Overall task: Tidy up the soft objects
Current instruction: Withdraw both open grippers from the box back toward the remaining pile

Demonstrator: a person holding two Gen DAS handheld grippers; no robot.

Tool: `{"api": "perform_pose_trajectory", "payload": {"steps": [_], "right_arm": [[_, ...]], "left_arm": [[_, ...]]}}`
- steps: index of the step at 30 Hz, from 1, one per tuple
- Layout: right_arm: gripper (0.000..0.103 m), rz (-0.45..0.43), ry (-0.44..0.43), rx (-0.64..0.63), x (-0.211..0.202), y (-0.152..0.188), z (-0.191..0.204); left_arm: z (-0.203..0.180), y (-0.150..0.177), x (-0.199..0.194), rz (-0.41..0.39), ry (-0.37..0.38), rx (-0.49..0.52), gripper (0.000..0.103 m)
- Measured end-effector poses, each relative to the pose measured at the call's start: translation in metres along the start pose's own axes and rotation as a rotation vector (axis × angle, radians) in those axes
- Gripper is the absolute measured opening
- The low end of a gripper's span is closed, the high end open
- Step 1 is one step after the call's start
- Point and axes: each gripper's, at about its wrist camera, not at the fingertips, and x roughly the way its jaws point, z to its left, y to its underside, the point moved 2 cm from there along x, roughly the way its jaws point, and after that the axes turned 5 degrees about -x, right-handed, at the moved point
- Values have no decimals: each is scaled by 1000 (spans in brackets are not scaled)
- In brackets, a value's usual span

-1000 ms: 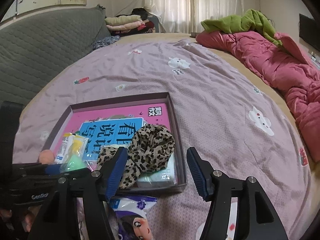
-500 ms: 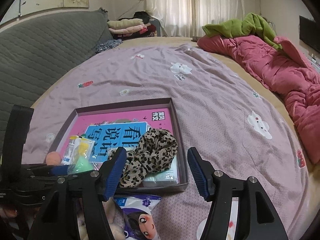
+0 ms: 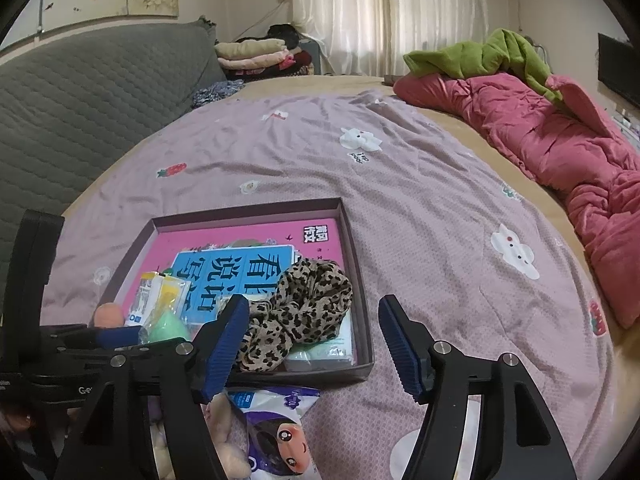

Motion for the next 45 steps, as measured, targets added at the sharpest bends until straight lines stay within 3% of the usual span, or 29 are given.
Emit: {"api": "perform_pose_trajectory", "payload": {"steps": [45], "right_arm": [[75,-34,-11,-34,-45,2,8]], "left_arm": [[4,13,-81,-173,-62,-31,62]]}}
